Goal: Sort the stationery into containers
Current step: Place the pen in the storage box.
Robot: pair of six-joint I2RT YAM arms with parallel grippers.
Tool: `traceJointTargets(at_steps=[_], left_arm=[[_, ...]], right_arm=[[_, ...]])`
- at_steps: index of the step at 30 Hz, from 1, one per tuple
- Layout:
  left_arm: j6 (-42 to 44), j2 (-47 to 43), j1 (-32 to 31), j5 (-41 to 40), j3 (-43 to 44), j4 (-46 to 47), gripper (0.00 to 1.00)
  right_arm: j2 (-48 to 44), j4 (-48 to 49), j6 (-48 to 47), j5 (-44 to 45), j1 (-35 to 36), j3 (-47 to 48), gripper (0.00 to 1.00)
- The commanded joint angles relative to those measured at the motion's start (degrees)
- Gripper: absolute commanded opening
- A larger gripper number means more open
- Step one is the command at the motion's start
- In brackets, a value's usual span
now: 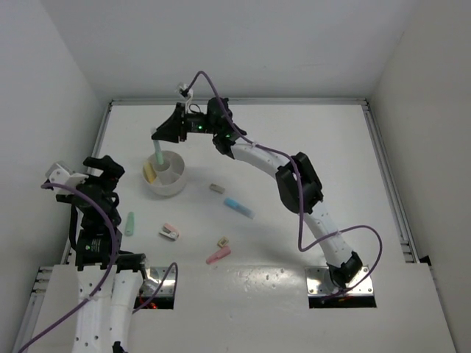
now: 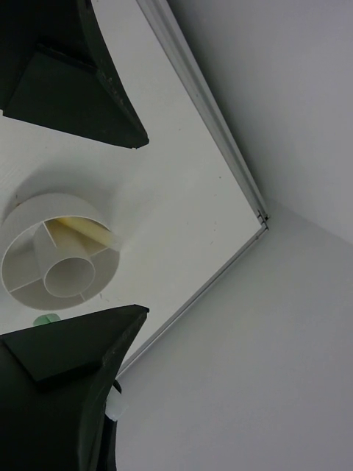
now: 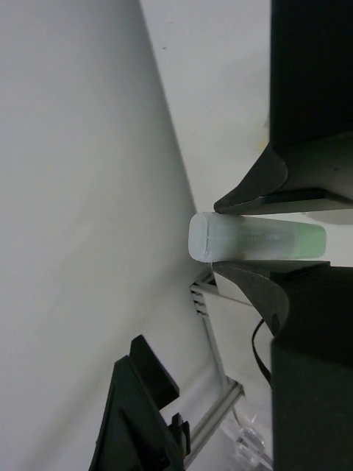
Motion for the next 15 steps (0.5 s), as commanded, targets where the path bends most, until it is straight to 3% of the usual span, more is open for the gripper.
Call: traceJointTargets(at_steps=[1,9,15], left_arm=[[-0.67,-0.08,0.70,0.49,0.03,1.09,0.94],[-0.06,1.06,0.70,2.86,0.03,1.09,0.94],[-0.06,0.53,0.70,2.86,0.03,1.09,0.94]], right_arm=[[1.25,10.73,-0.94,0.97,2.23,2.35,0.00],[9.32,7.40,-6.03,5.02,5.66,12.80,0.00],[12.77,5.46,-16.66,4.49,6.72,17.12,0.00]])
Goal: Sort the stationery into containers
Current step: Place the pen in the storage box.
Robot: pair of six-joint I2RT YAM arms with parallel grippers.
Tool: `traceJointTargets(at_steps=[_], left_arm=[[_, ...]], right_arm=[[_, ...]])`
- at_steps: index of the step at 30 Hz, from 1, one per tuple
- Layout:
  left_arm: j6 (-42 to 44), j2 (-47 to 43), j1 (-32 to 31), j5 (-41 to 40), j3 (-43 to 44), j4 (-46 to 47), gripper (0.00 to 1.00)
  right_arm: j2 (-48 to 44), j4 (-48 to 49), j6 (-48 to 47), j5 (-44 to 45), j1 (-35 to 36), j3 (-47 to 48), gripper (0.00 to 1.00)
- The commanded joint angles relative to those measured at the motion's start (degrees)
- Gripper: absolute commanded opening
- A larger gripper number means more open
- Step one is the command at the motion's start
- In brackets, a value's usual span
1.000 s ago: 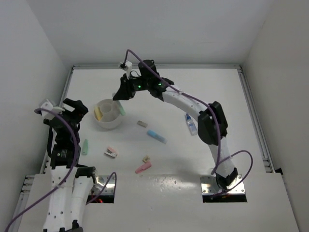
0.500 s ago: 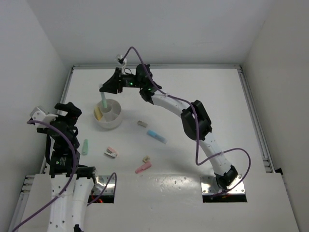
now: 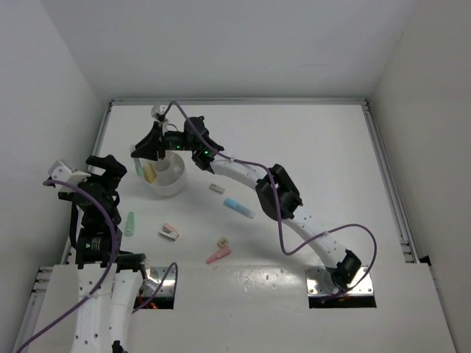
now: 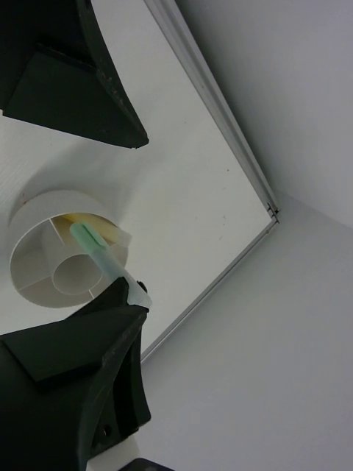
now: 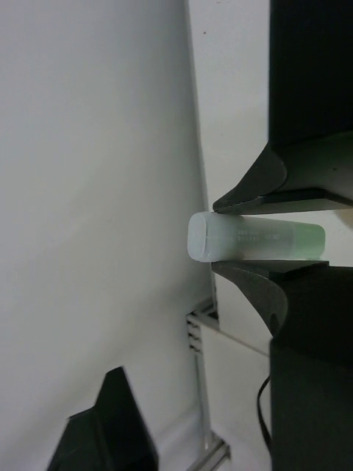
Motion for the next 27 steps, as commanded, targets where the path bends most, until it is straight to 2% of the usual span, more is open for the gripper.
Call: traceJointTargets(at_steps=[1,4,12,23,27], left_arm=[[-0.08,-0.41,0.70,0.68,0.03,1.11,0.94],[-0.08,-0.41,0.70,1.29,0.03,1.11,0.94],[-0.08,-0.41,0.70,1.82,0.03,1.64,0.94],[0.45,-0.41,0.70,2.35,0.03,1.64,0.94],[0.45,-0.41,0.70,2.35,0.56,1.64,0.94]], right_arm=[[-0.17,2.05,-8.49,-0.47,-0.02,1.63,0.00],[-0.78,4.15,-11.74,0.40,-0.02,-2.50,0.00],[0.27,2.23,-20.36,3.57,-0.02,-1.81,0.00],[-0.25,0.64,-22.82,2.16,-0.02,-6.38,0.00],[-0.78,-0.41,-23.96,1.64,-0.02,-7.78,0.05]])
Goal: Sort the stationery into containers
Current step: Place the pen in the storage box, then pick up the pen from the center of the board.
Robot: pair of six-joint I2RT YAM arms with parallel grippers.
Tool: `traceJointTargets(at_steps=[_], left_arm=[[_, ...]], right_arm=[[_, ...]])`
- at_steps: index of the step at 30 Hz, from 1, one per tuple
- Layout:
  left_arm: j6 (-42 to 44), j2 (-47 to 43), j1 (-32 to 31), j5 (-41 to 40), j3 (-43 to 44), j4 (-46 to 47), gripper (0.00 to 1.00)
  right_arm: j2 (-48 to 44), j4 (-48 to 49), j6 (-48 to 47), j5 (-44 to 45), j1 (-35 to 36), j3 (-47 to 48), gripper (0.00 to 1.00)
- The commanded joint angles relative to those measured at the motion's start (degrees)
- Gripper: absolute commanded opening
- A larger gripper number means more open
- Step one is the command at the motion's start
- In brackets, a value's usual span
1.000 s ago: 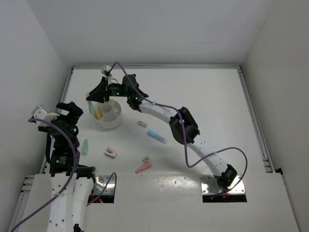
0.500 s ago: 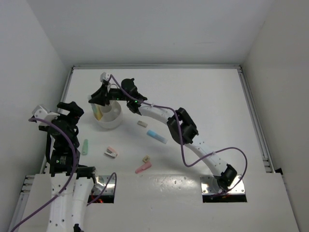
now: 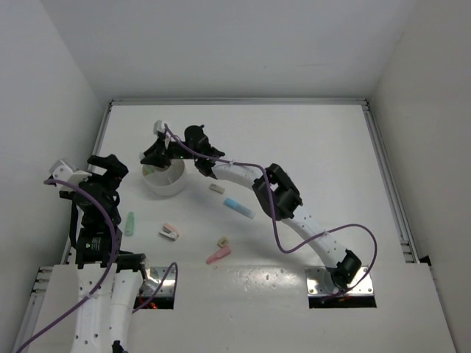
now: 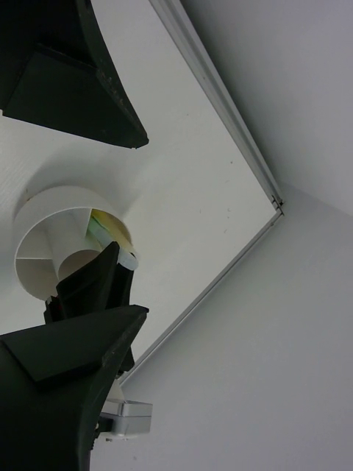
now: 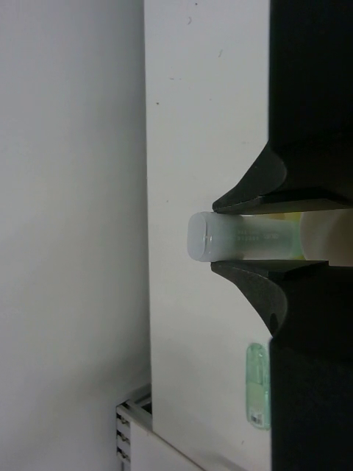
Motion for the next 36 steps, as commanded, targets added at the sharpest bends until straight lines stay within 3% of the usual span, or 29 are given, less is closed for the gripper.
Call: traceJointTargets(at_steps=[1,4,5,6,8,13,20,24,26,27,29,30,32,34,35,36], left_arm=[[0.40,-0.38,0.70,0.58,0.56,1.57,0.94],[0.40,-0.38,0.70,0.58,0.56,1.57,0.94],[0.40,-0.38,0.70,0.58,0.56,1.57,0.94],[0.40,-0.38,0.70,1.10,0.56,1.57,0.94],[0.40,-0.38,0.70,1.10,0.56,1.57,0.94],[0.40,0.14,0.70,1.10,0.56,1.57,0.94],[0.40,0.14,0.70,1.10,0.56,1.57,0.94],[0.40,0.14,0.70,1.10,0.56,1.57,0.94],[0.40,0.14,0.70,1.10,0.56,1.57,0.94],[0.40,0.14,0.70,1.10,0.56,1.57,0.94],[0.40,0.14,0.70,1.10,0.56,1.57,0.94],[0.40,0.14,0.70,1.63,0.56,1.57,0.94],[0.40,0.14,0.70,2.15,0.56,1.57,0.94],[0.40,0.14,0.70,2.16,0.56,1.57,0.94],[0.40,0.14,0.70,2.16,0.56,1.57,0.94],[0.40,0.14,0.70,2.16,0.56,1.57,0.94]], right_arm=[[-1.64,2.06,-2.74,-1.34,-0.15,-0.77,0.09],[-1.64,2.06,-2.74,-1.34,-0.15,-0.77,0.22],[-1.64,2.06,-2.74,-1.34,-0.15,-0.77,0.34],[-2.16,2.06,-2.74,-1.34,-0.15,-0.77,0.38],[-2.16,2.06,-2.74,-0.72,-0.15,-0.77,0.64],[-2.69,1.54,-3.27,0.94,-0.15,1.86,0.72],[-7.52,-1.01,-3.80,2.79,-0.15,3.53,0.71],[-10.25,-7.59,-4.33,8.23,-1.55,5.20,0.57],[-12.61,-15.92,-5.98,9.90,-2.16,7.74,0.51],[-13.49,-19.79,-7.47,12.26,-2.69,8.88,0.47],[-17.36,-29.64,-10.99,14.82,-3.48,10.21,0.10],[-18.76,-33.76,-13.09,17.79,-4.01,10.82,0.00],[-23.57,-46.32,-19.22,20.81,-4.01,7.61,0.00],[-27.28,-48.72,-21.53,20.81,-4.63,3.82,0.00],[-28.69,-55.27,-23.38,19.85,-4.63,0.93,0.08],[-30.19,-58.47,-25.22,19.15,-5.24,-1.54,0.23]])
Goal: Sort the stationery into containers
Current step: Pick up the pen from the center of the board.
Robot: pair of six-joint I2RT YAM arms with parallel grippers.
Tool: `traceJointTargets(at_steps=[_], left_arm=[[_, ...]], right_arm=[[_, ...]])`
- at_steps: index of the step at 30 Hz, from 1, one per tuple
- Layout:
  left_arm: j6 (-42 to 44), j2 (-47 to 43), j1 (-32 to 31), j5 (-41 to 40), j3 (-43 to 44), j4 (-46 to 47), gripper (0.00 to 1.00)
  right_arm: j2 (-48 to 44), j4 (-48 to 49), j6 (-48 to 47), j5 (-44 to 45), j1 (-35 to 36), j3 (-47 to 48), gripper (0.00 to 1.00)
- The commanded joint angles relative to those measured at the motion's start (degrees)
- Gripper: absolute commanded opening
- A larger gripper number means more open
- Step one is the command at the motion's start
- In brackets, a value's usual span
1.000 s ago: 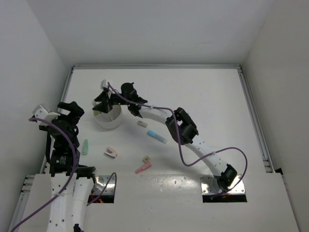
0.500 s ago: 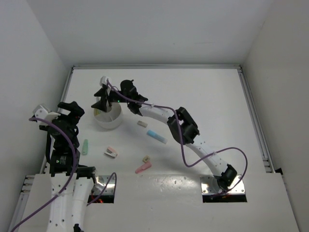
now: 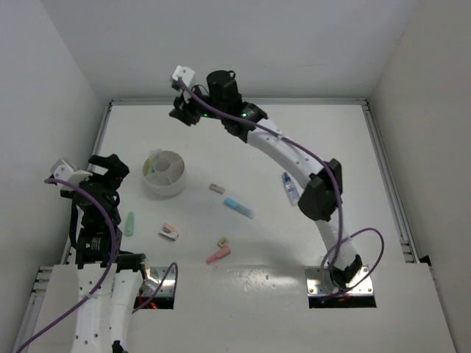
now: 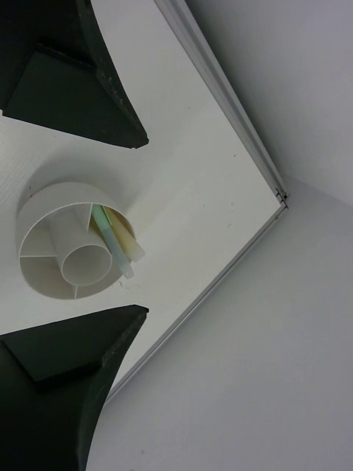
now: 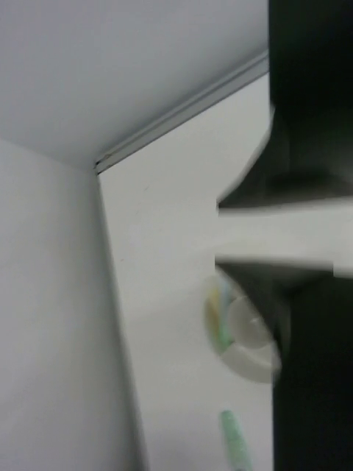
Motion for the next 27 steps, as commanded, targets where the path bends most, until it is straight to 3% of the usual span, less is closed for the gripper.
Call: traceJointTargets(at_steps=[1,3,4,6,7,8,10,11,12,14,16,20,27], left_arm=[[0.38,0.12,0.70,0.83,0.56,1.57,0.94],[0.38,-0.40,0.70,0.83,0.56,1.57,0.94],[0.38,-0.41,0.70,0.83,0.56,1.57,0.94],[0.38,-0.41,0.70,1.44,0.56,1.57,0.94],[0.38,-0.41,0.70,1.44,0.56,1.57,0.94],[0.38,-0.41,0.70,1.44,0.56,1.57,0.94],[0.38,-0.41,0.70,1.96,0.56,1.57,0.94],[0.38,0.12,0.70,1.97,0.56,1.57,0.94],[0.38,0.12,0.70,1.97,0.56,1.57,0.94],[0.38,0.12,0.70,1.97,0.56,1.57,0.94],[0.38,0.12,0.70,2.50,0.56,1.57,0.94],[0.38,0.65,0.70,2.50,0.56,1.57,0.94],[0.38,0.65,0.70,3.02,0.56,1.57,0.94]], right_arm=[[-9.61,-18.97,-13.03,0.35,-0.26,-8.13,0.45],[-14.64,-21.89,-15.87,0.51,-0.26,-19.77,0.60],[-17.02,-23.02,-17.71,0.51,-0.78,-22.89,0.63],[-21.69,-28.90,-22.90,1.12,-0.79,-29.41,0.58],[-21.70,-32.58,-24.57,1.13,-1.40,-30.04,0.51],[-20.22,-41.32,-25.80,0.09,-1.40,-30.04,0.51],[-18.19,-47.35,-25.81,-0.45,-1.40,-30.04,0.59],[-17.49,-49.12,-26.77,-0.45,-1.40,-32.48,0.70],[-17.48,-48.36,-26.78,-0.45,-1.40,-34.25,0.79],[-19.23,-44.85,-24.42,1.04,-0.88,-39.87,0.86],[-19.85,-39.92,-22.31,3.75,-0.27,-42.34,0.86],[-13.81,-40.69,-20.01,6.75,-0.26,-41.47,0.86],[-10.37,-35.00,-13.61,5.52,-0.09,-41.65,0.86]])
